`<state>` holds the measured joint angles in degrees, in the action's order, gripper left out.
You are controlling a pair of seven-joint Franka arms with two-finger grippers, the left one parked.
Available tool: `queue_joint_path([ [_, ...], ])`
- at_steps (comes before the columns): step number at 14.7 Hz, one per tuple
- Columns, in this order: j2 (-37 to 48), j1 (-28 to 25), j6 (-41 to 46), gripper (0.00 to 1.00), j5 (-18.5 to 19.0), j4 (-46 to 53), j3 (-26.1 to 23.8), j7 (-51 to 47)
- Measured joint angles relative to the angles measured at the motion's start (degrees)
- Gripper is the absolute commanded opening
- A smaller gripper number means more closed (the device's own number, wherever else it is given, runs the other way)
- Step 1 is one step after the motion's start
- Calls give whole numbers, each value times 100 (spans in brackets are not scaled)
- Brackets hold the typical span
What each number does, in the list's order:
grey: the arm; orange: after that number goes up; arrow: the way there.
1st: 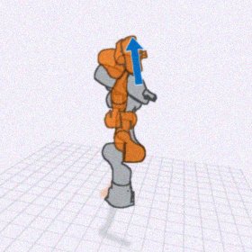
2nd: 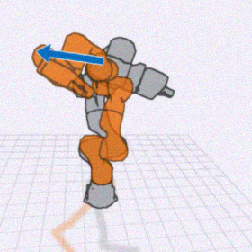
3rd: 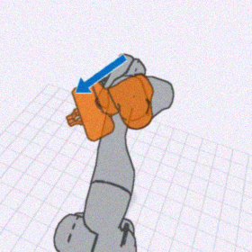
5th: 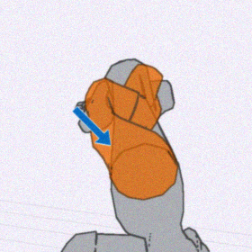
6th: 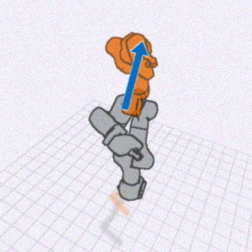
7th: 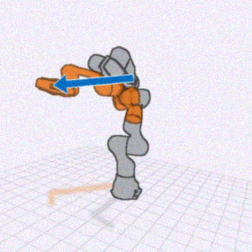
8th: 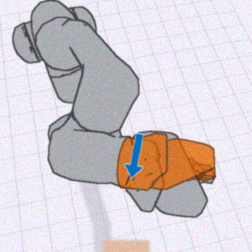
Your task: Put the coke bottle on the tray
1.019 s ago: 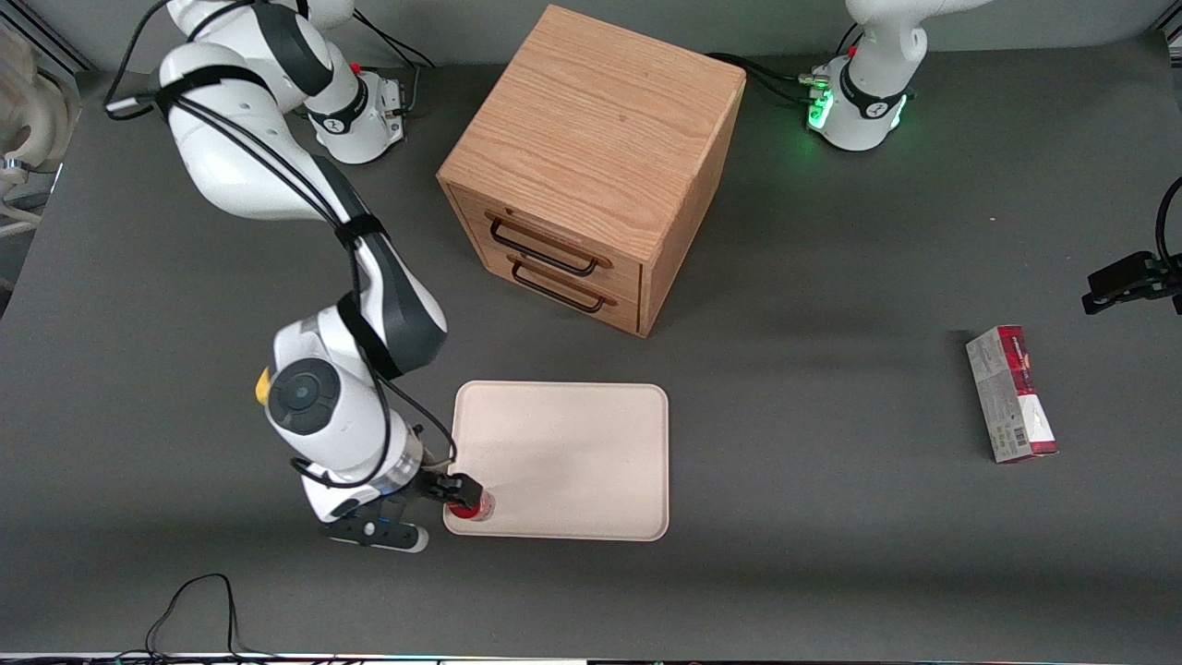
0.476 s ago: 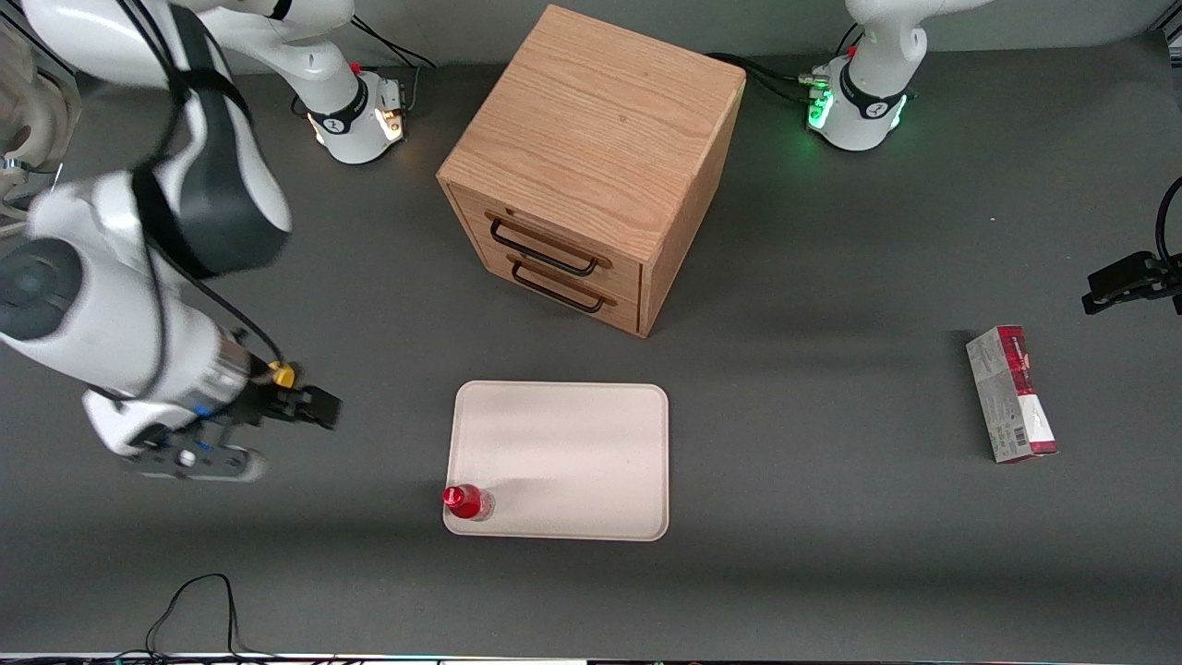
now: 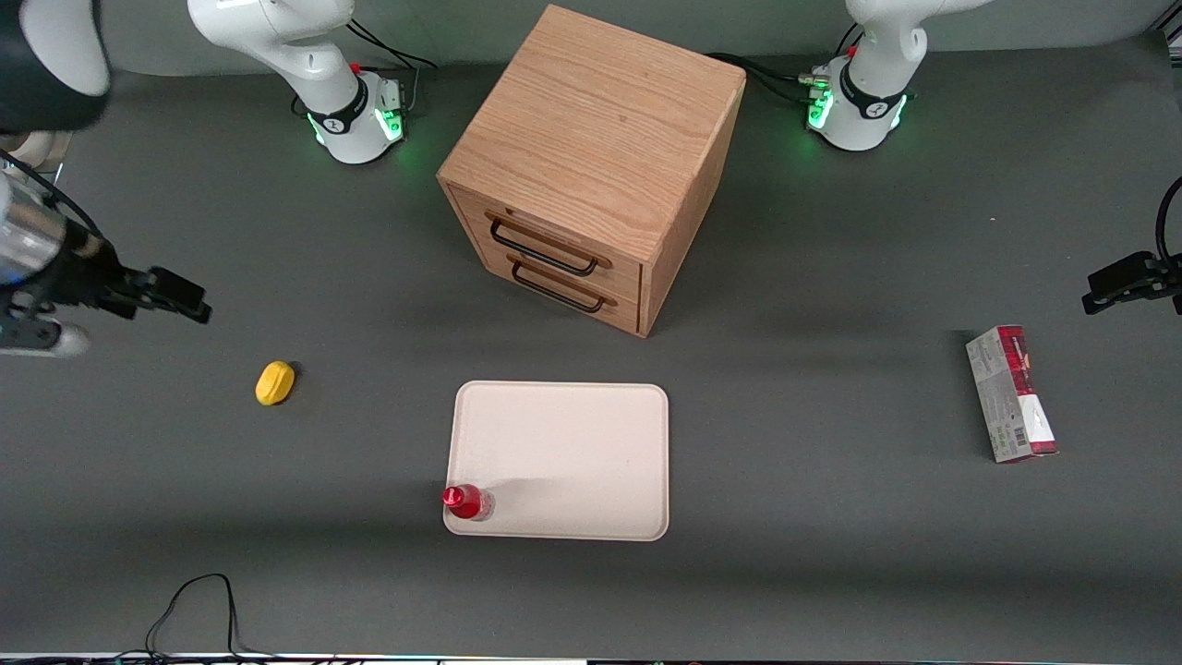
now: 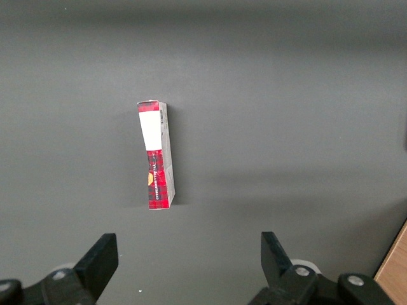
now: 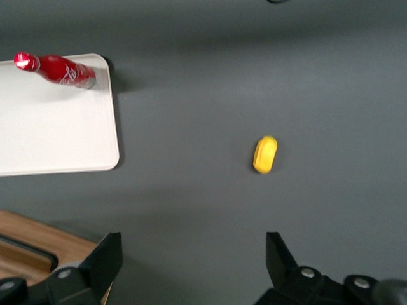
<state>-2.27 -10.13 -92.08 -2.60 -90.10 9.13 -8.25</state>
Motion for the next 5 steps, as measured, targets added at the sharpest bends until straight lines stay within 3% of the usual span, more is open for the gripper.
queue_joint_path([
  [5, 341, -48, -1, 100, -19, -423, 22, 4],
])
